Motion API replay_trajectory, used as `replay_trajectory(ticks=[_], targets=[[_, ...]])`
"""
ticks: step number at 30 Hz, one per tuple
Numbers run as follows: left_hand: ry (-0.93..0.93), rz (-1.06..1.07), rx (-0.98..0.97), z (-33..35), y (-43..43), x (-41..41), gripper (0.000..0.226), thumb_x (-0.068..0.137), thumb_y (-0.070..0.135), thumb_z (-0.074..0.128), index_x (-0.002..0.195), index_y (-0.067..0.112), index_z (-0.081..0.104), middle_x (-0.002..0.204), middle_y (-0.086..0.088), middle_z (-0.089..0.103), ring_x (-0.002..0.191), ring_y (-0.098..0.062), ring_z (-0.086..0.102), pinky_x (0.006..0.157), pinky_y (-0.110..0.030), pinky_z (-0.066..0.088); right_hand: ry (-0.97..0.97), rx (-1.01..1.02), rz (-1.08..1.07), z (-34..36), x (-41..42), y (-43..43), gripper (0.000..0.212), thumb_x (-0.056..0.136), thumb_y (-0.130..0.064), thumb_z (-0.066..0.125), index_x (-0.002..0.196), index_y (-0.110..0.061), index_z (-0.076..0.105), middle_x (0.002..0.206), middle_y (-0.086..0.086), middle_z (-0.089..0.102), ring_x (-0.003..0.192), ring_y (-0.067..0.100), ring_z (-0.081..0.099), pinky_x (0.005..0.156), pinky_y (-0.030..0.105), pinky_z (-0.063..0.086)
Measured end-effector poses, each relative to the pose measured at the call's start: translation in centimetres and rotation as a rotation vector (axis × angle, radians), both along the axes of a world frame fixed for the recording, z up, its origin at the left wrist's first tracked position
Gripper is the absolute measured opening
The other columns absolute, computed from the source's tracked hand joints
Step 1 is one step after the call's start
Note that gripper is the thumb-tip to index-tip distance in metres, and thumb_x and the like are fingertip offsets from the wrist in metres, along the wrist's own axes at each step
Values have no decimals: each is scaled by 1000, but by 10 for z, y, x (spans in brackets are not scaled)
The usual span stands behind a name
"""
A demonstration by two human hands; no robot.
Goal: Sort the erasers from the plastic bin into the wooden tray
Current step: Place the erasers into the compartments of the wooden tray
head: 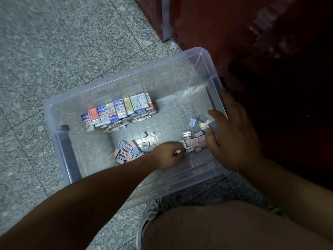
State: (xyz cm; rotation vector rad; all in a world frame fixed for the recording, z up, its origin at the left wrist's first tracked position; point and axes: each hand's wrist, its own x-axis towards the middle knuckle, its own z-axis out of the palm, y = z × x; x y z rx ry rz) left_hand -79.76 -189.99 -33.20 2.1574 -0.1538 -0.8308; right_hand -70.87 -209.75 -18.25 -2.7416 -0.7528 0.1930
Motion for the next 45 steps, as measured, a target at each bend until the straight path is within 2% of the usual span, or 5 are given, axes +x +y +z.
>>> replay_trajectory(ticks=[11,17,21,27,45], targets=[[-92,321,50,44,14,16,11,93,35,59,95,28,68,93,5,69,79,-16,62,73,-30,50,8,29,-6,-2,-2,0,42,82,-25,66,120,-7,63,164,17,23,139,41,37,104,50,43],[32,705,-233,96,25,13,23,95,20,58,80,36,64,67,13,60,51,-12,50,56,-27,42,54,43,41,5,-2,-2,46,85,-36,58,122,-9,61,164,17,24,139,40,37,105,45,41],[36,813,-380,159,26,18,22,99,3,54,85,16,63,60,7,55,53,-17,49,49,-24,40,94,50,58,36,-2,-2,52,88,-45,46,119,-9,66,139,18,56,129,41,47,102,47,44],[-3,746,-628,288,-1,41,12,102,2,53,97,6,63,72,-12,56,53,-19,50,47,-24,38,198,431,-93,149,-23,-24,21,88,-11,68,104,-24,72,81,-16,64,75,2,60,77,28,53],[4,321,-808,493,-294,73,5,95,13,67,93,9,69,76,-8,61,59,-14,52,47,-22,33,19,940,-585,349,-52,-258,12,83,-5,80,89,-10,71,72,2,68,55,5,56,56,17,44]])
